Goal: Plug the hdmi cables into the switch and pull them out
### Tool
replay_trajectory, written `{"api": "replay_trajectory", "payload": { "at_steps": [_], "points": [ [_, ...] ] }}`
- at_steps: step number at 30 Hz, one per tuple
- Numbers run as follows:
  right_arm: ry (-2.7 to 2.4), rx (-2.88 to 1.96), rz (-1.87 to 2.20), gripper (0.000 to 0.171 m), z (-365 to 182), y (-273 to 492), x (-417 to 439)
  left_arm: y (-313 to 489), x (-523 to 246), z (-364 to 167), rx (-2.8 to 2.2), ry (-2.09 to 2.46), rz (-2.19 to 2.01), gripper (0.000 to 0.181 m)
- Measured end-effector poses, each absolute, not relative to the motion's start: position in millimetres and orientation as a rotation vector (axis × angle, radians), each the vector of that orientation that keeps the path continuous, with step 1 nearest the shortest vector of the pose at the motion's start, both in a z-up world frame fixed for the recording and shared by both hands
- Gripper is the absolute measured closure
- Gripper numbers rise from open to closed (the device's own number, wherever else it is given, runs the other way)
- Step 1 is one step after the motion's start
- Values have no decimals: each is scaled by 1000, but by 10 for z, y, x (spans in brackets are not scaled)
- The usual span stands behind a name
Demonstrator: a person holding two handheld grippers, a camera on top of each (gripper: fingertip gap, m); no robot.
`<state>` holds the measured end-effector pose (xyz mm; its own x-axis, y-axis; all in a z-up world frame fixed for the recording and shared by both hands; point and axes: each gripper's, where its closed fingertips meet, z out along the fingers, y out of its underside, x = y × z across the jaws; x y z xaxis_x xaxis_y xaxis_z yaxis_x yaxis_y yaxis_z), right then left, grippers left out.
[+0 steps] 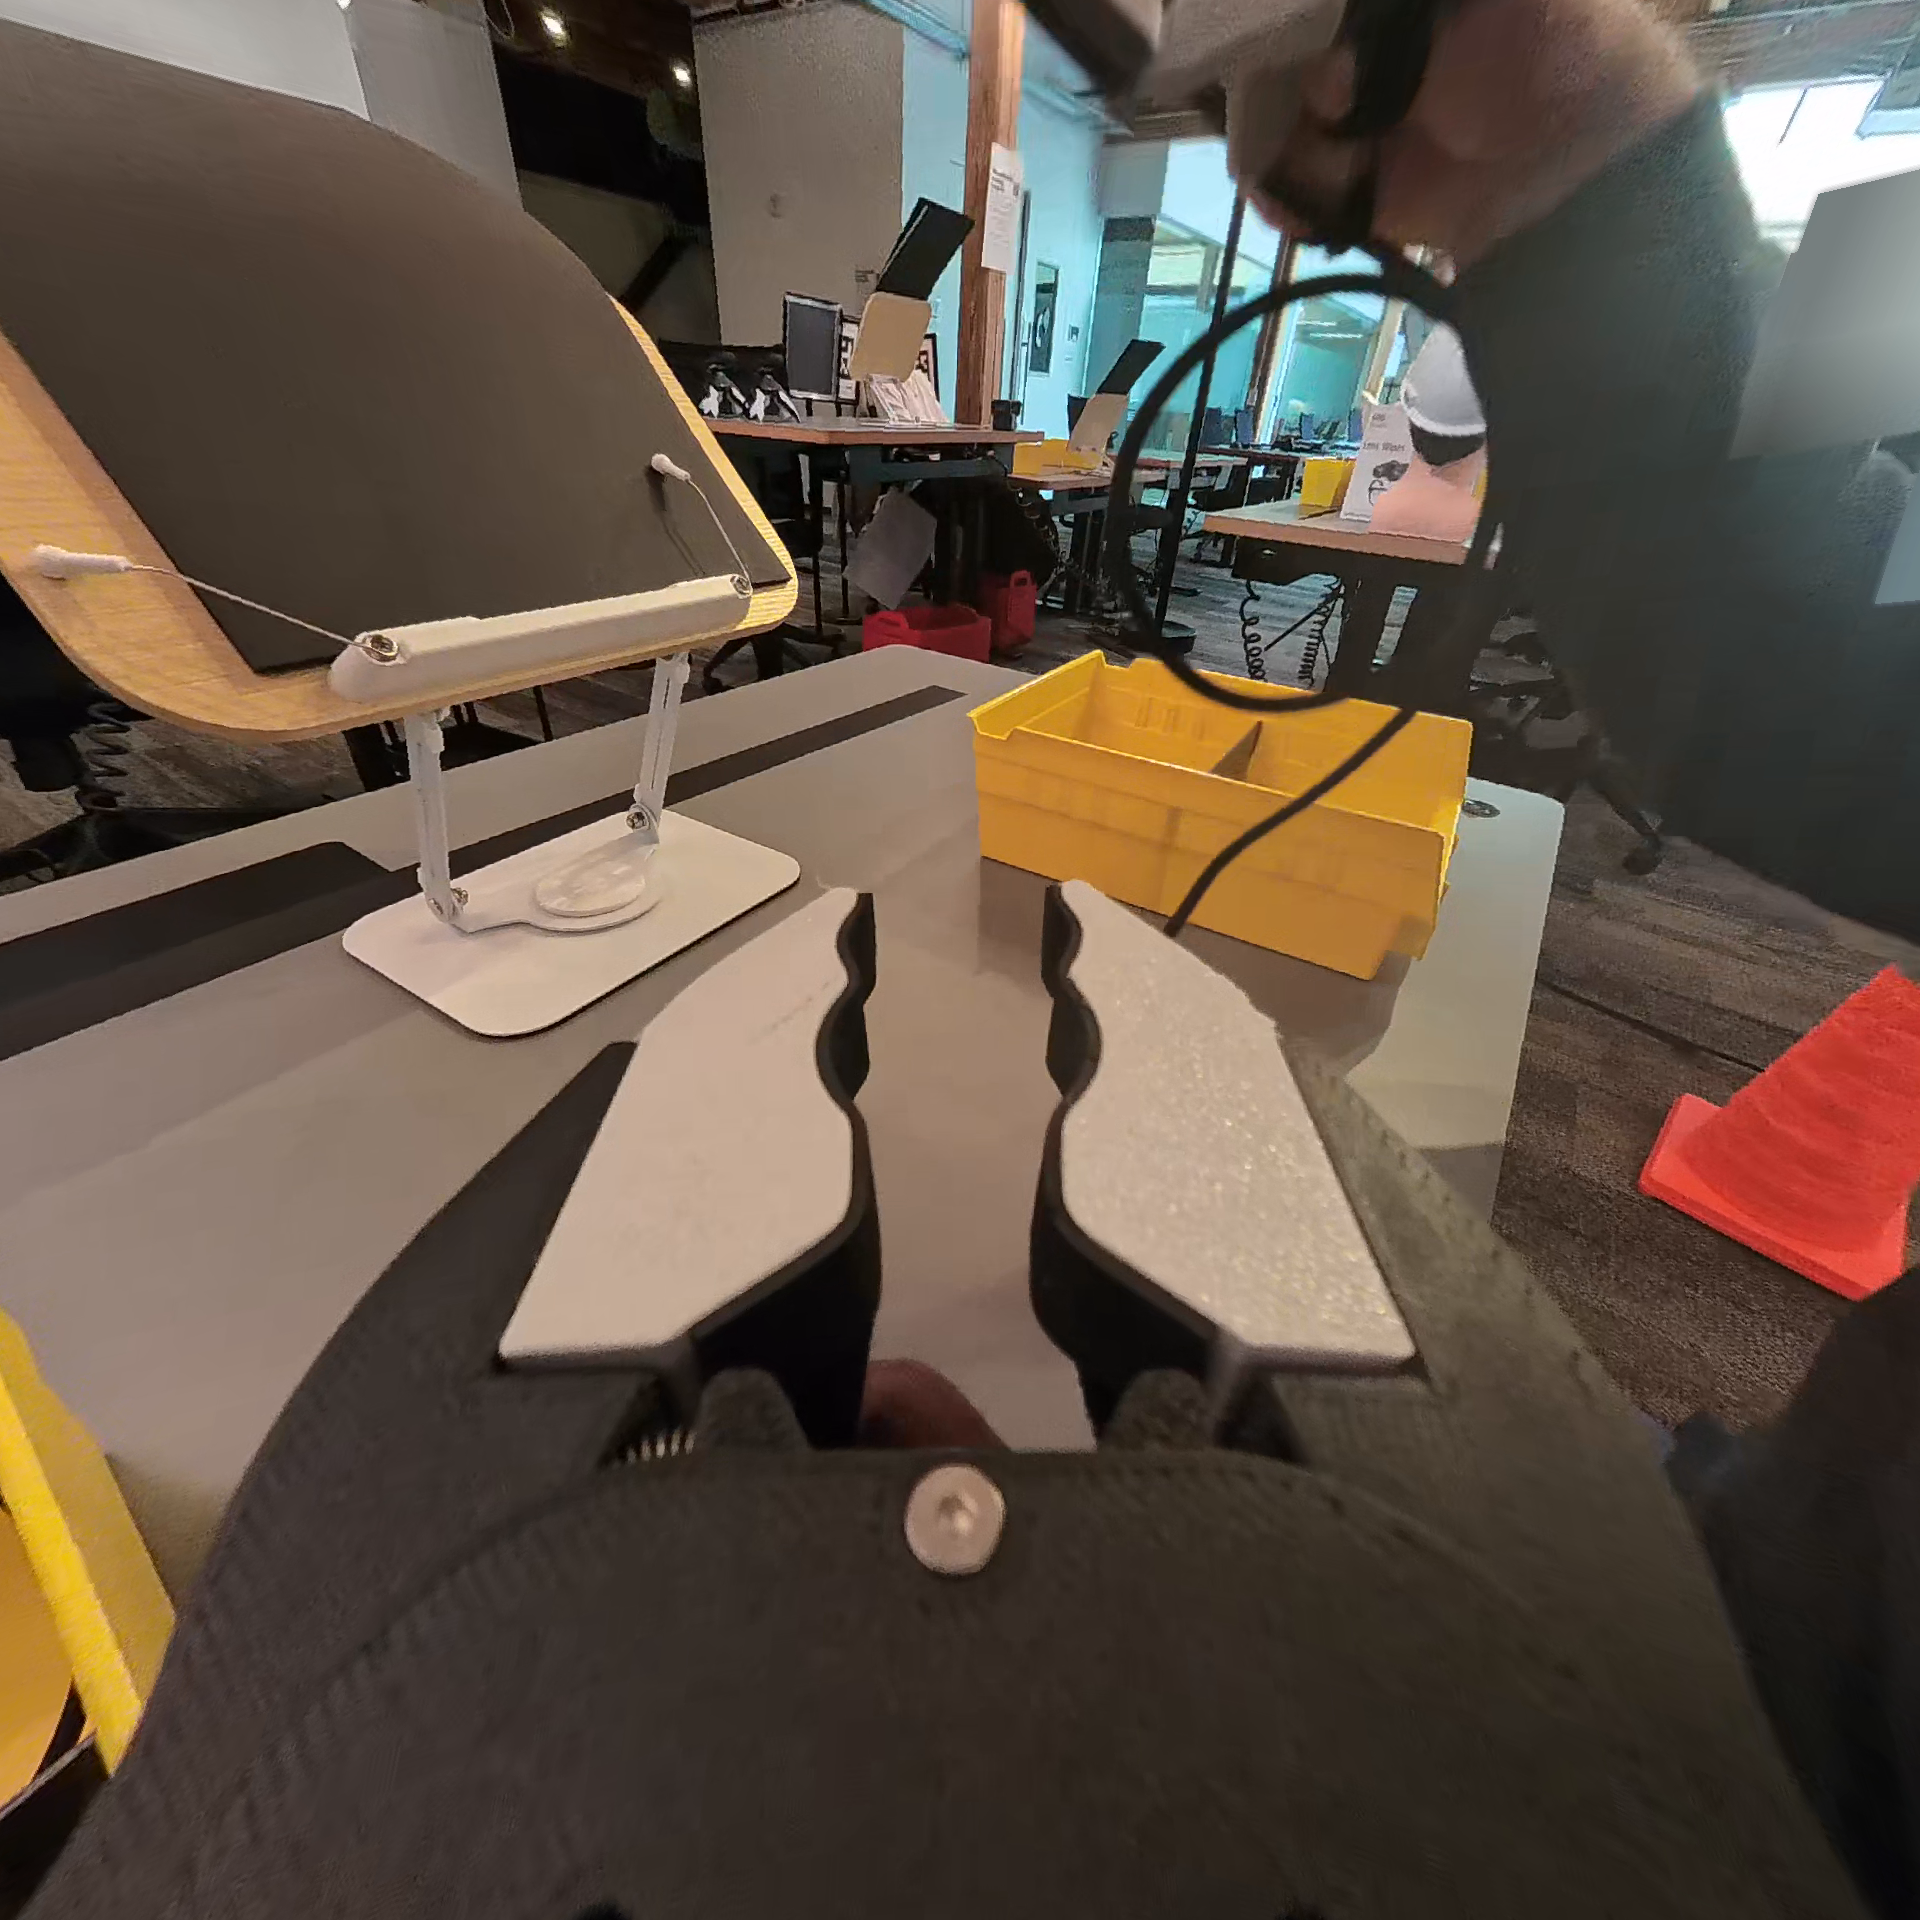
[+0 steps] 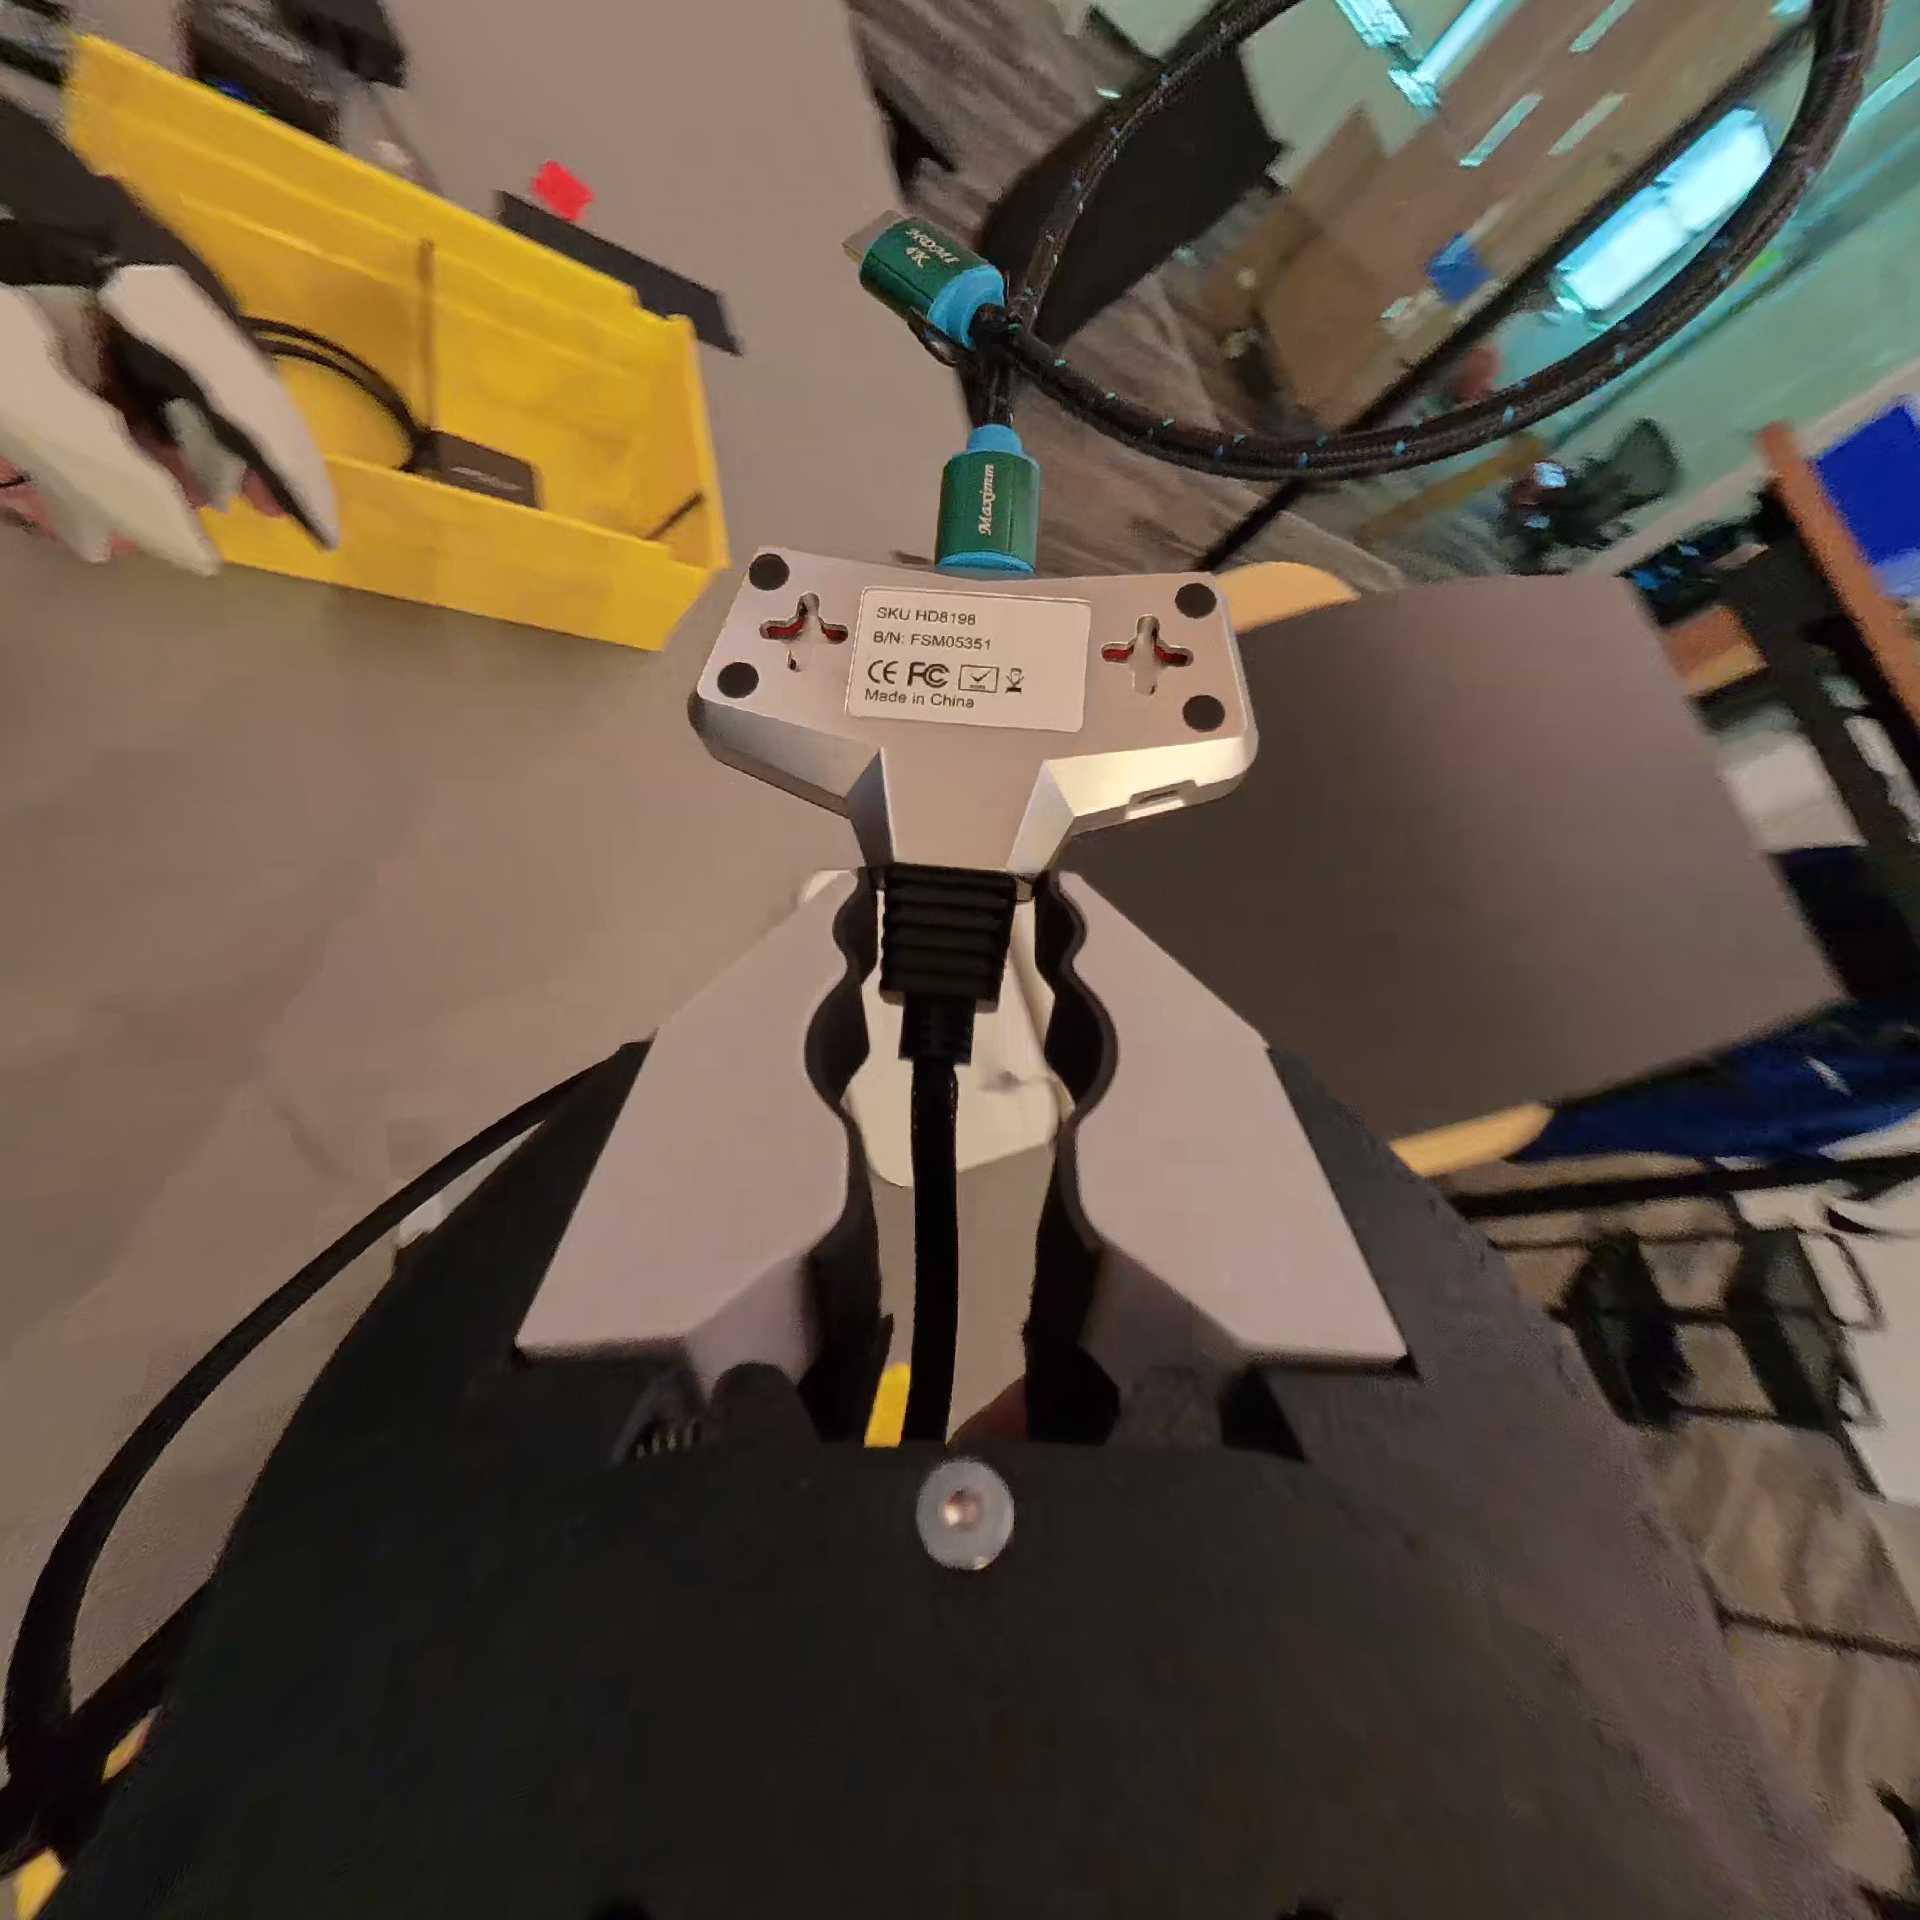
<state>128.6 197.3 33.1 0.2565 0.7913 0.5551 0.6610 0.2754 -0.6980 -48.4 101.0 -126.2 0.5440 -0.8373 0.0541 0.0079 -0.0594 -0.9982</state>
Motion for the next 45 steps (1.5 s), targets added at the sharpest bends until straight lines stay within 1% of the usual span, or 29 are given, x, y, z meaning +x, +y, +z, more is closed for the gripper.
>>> {"api": "replay_trajectory", "payload": {
  "at_steps": [6, 10, 13, 15, 18, 25, 30, 38, 45],
  "points": [
    [-1193, -1443, -53, 143, 1172, 2297, 1958, 1000, -444, -1315, -1490, 770, -801, 152],
    [-1078, -1423, -147, 143, 1626, 2393, 2359, 1004, -435, -1337, -1496, 771, -800, 152],
    [-994, -1419, -229, 143, 1854, 2513, 2698, 1004, -422, -1367, -1504, 775, -801, 152],
    [-946, -1427, -272, 143, 1875, 2613, 2935, 996, -415, -1370, -1504, 780, -801, 152],
    [-900, -1454, -298, 143, 1655, 2776, 3226, 995, -417, -1363, -1503, 781, -799, 152],
    [-843, -1537, -342, 143, 592, 3143, 3625, 1003, -415, -1360, -1502, 780, -783, 152],
    [-822, -1587, -335, 143, -48, 3191, 3793, 1004, -394, -1396, -1507, 794, -764, 153],
    [-860, -1511, -396, 143, -706, 3145, 3832, 1006, -345, -1486, -1524, 809, -765, 153],
    [-876, -1515, -392, 143, -1070, 3142, 3772, 990, -337, -1473, -1518, 817, -757, 153]
  ]
}}
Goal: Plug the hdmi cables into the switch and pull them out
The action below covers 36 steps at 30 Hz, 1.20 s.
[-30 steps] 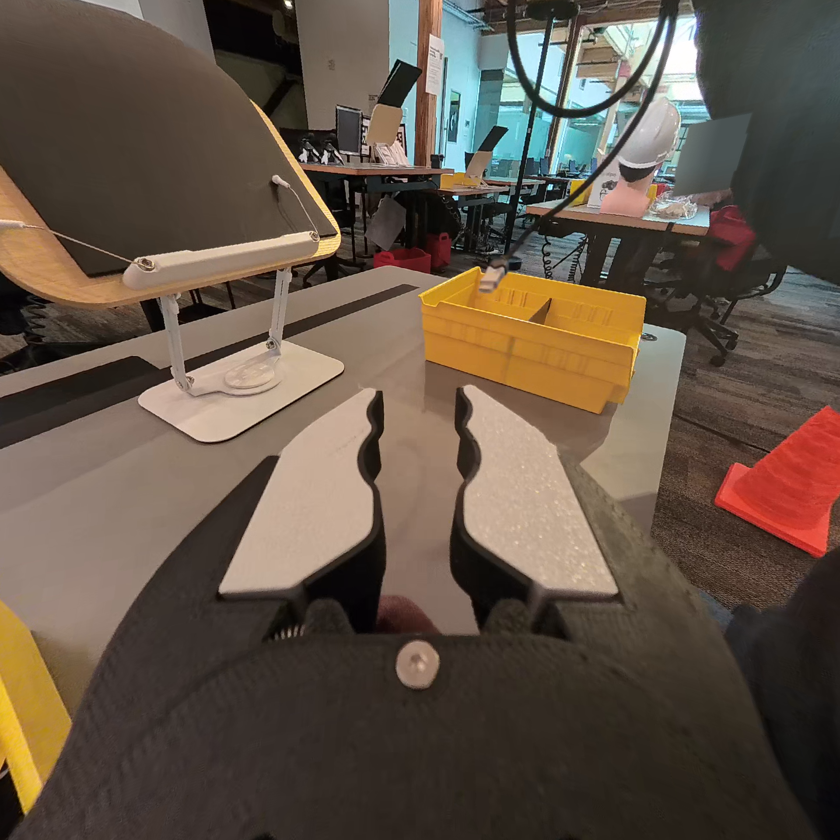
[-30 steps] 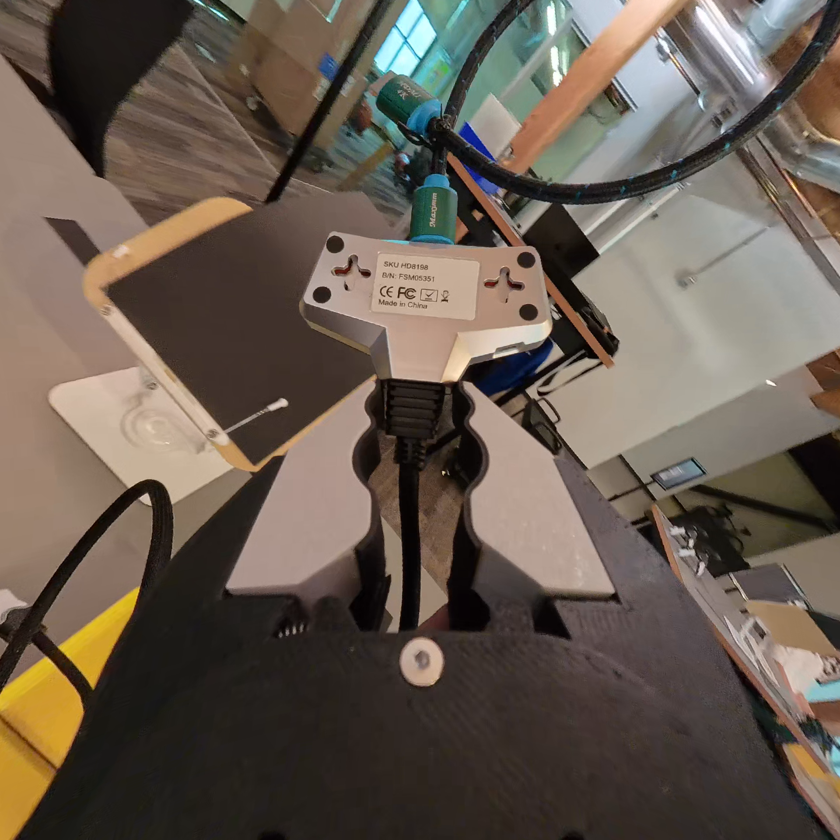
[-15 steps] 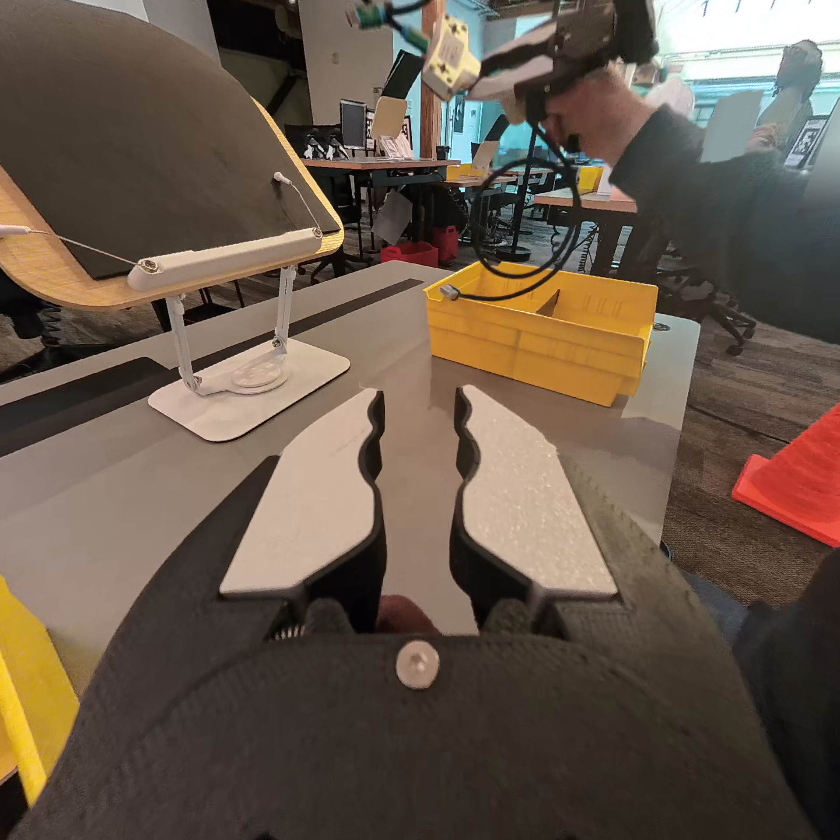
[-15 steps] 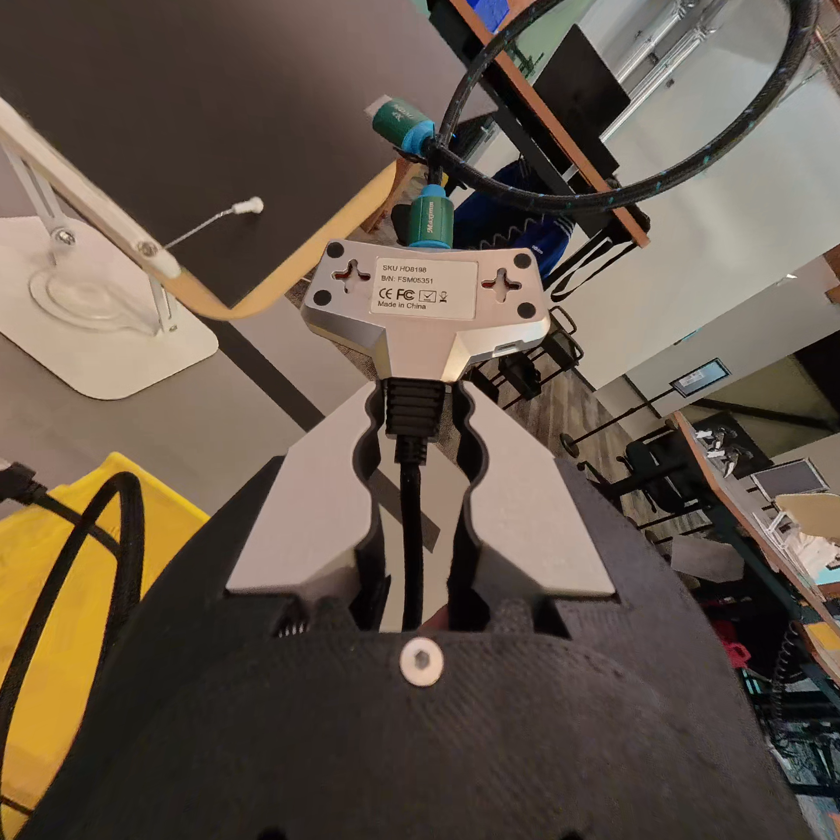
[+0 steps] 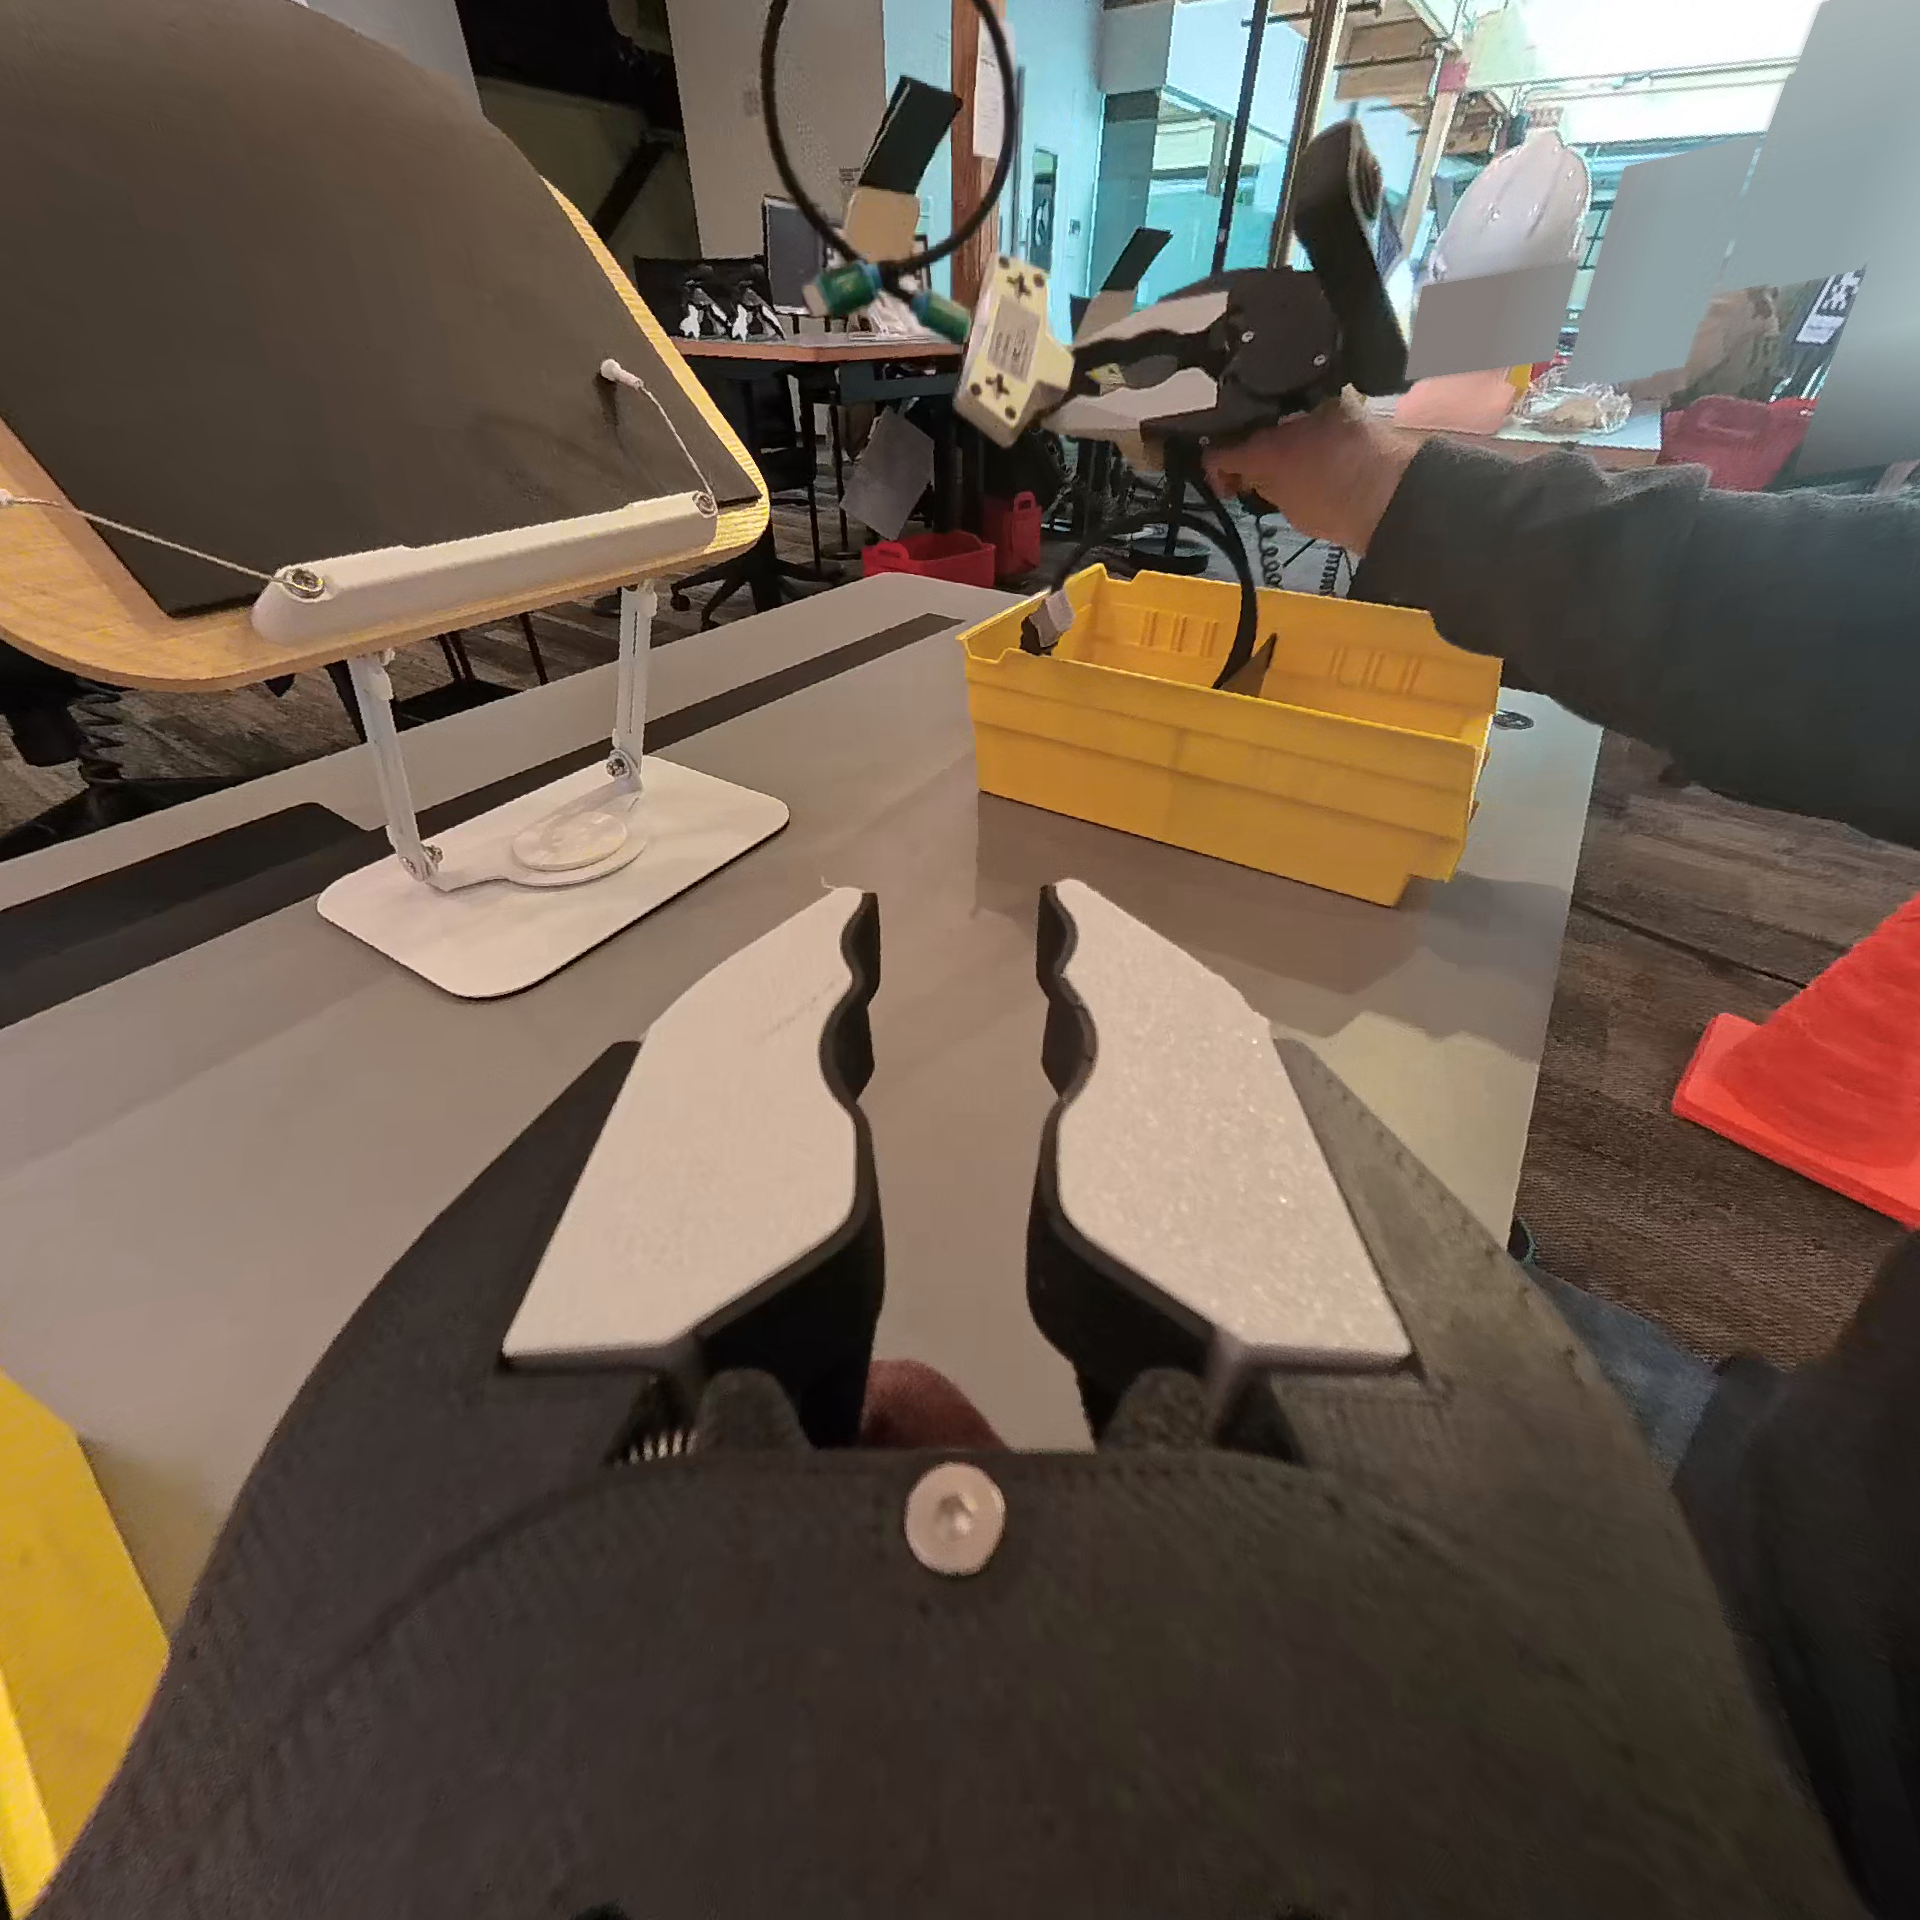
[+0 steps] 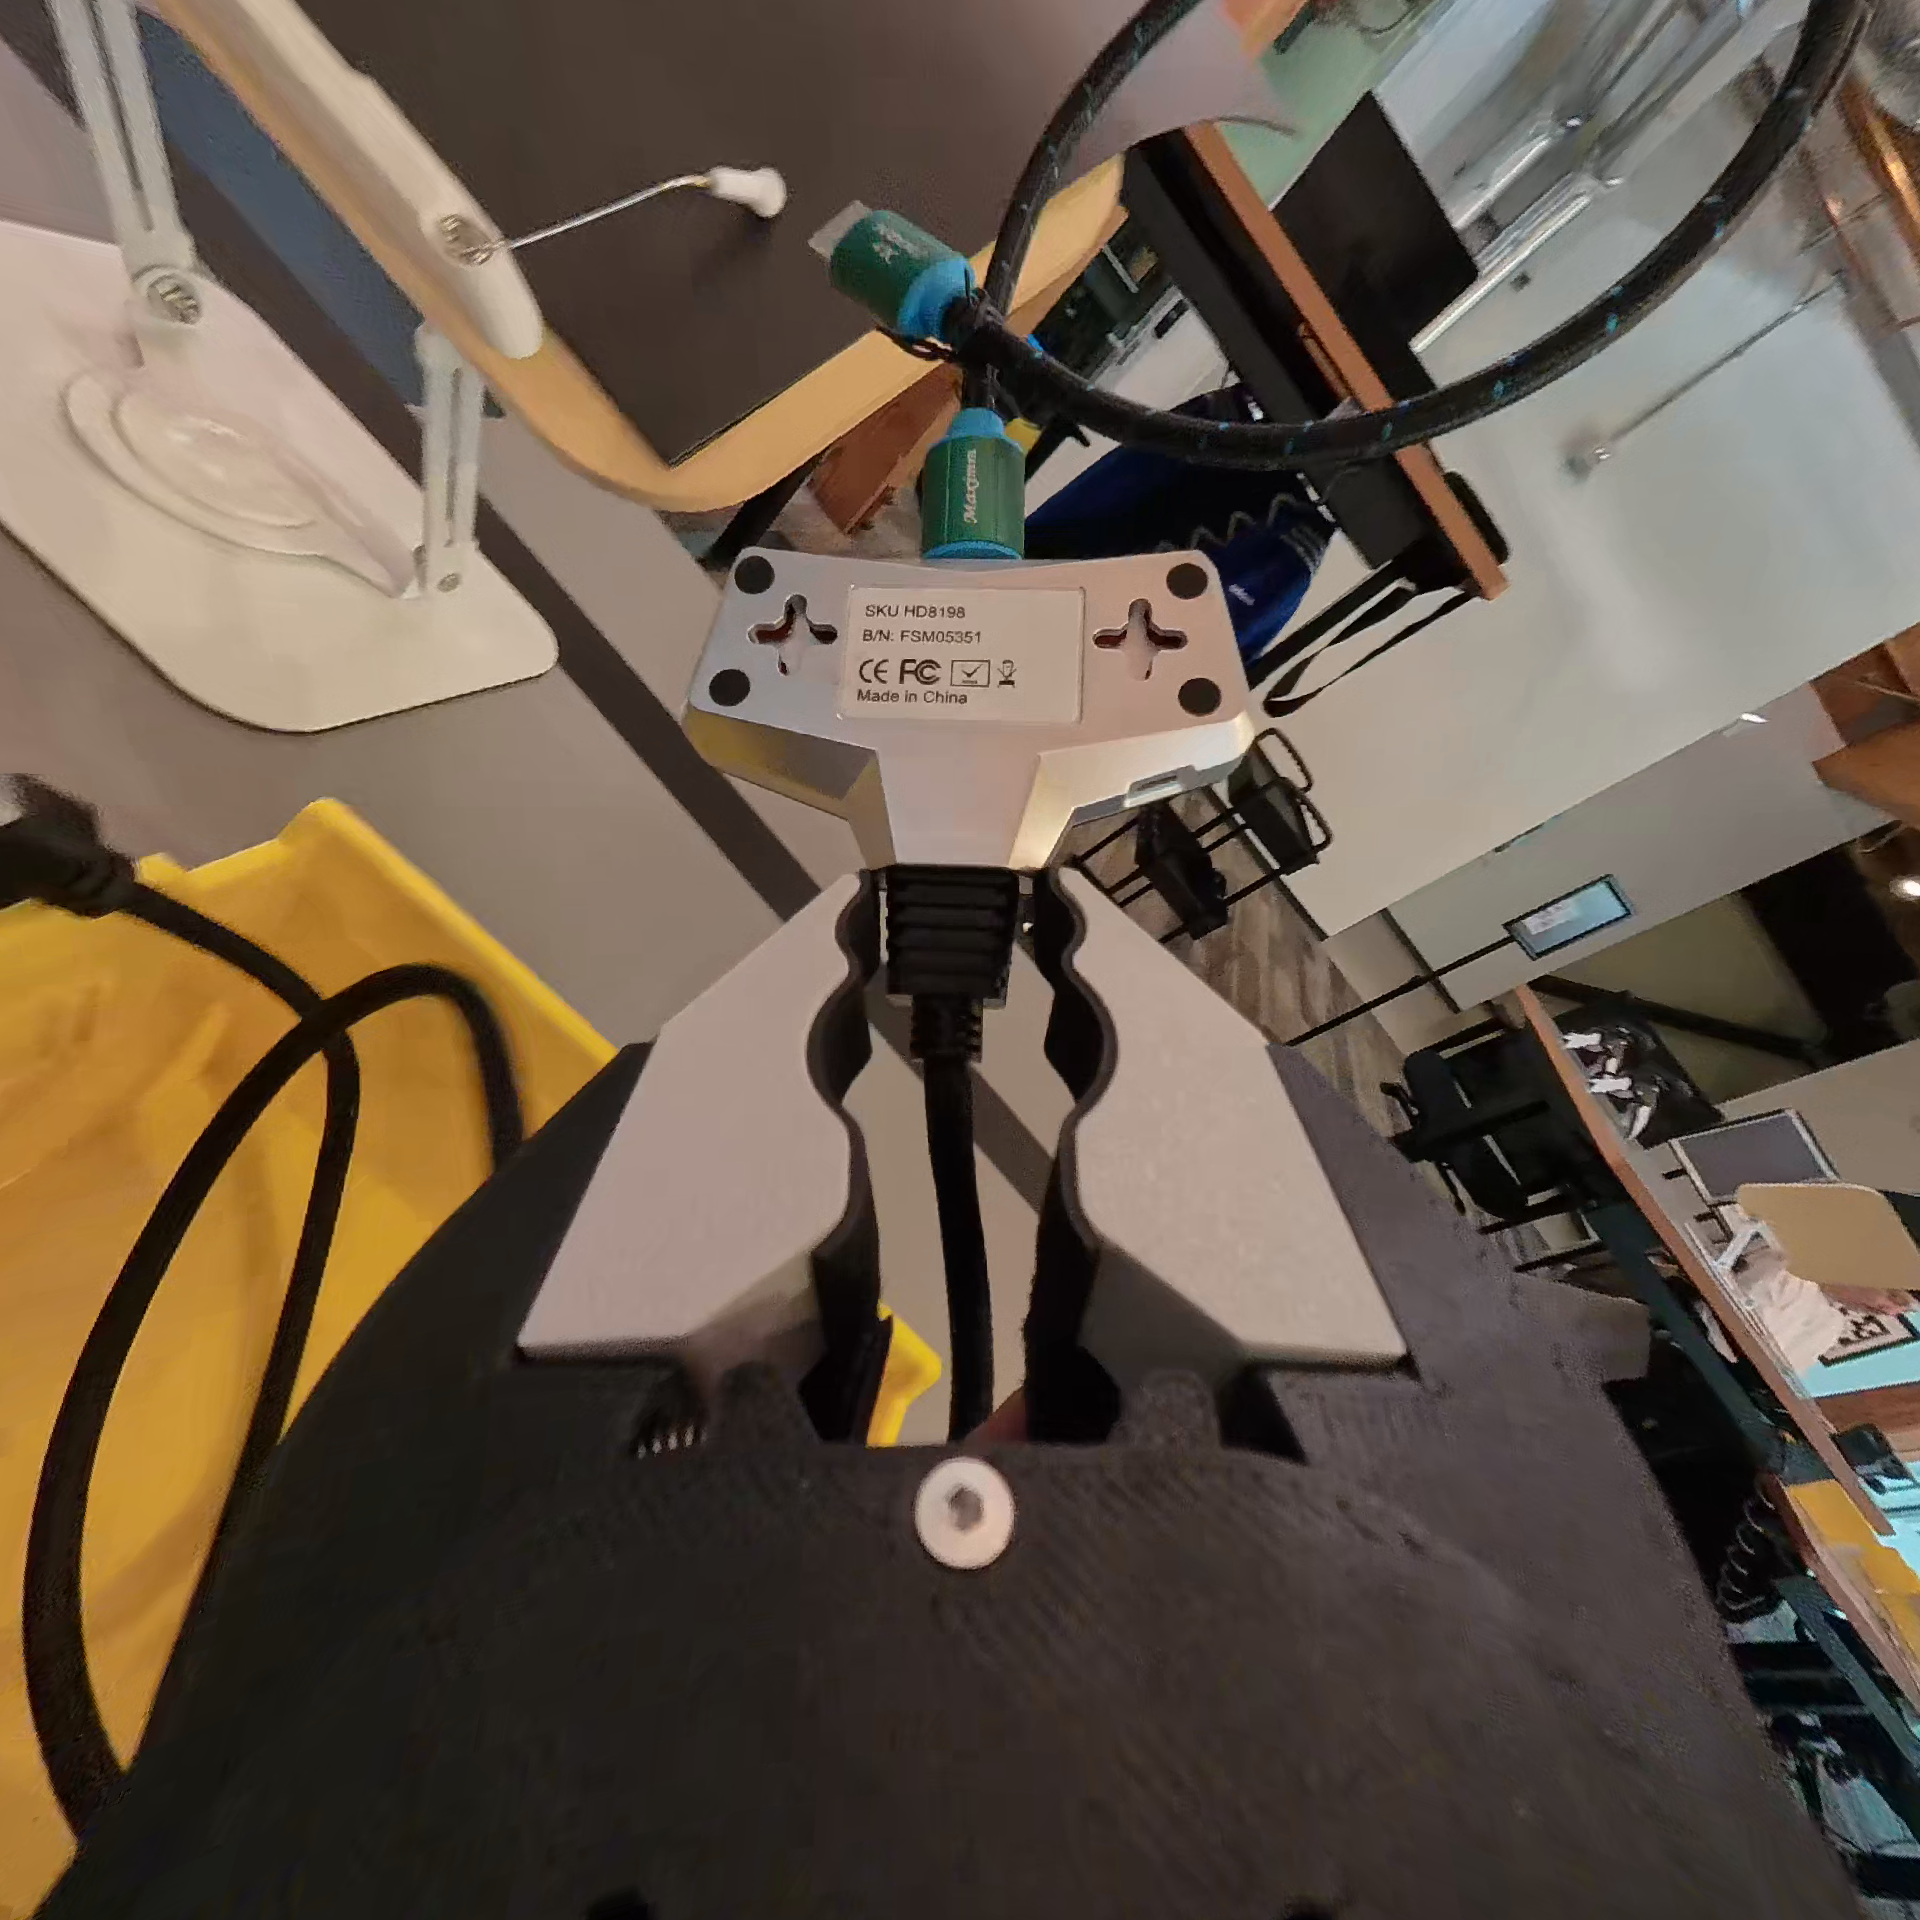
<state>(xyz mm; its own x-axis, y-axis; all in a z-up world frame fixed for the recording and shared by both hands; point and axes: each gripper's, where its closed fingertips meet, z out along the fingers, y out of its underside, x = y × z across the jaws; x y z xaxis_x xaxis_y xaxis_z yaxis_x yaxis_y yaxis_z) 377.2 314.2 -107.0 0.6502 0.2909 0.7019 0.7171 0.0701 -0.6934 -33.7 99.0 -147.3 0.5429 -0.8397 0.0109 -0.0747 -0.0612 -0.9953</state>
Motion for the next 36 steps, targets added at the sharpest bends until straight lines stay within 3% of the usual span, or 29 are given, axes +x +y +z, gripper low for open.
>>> {"api": "replay_trajectory", "payload": {
  "at_steps": [14, 31, 36],
  "points": [
    [-970, -1685, -248, 146, -1862, 2859, 3691, 971, -310, -1482, -1514, 836, -745, 153],
    [-1313, -1921, -554, 150, -2480, 2871, 3790, 955, -289, -1489, -1510, 859, -725, 153],
    [-1480, -2117, -553, 151, -3045, 2681, 3808, 942, -281, -1486, -1507, 879, -703, 153]
  ]
}}
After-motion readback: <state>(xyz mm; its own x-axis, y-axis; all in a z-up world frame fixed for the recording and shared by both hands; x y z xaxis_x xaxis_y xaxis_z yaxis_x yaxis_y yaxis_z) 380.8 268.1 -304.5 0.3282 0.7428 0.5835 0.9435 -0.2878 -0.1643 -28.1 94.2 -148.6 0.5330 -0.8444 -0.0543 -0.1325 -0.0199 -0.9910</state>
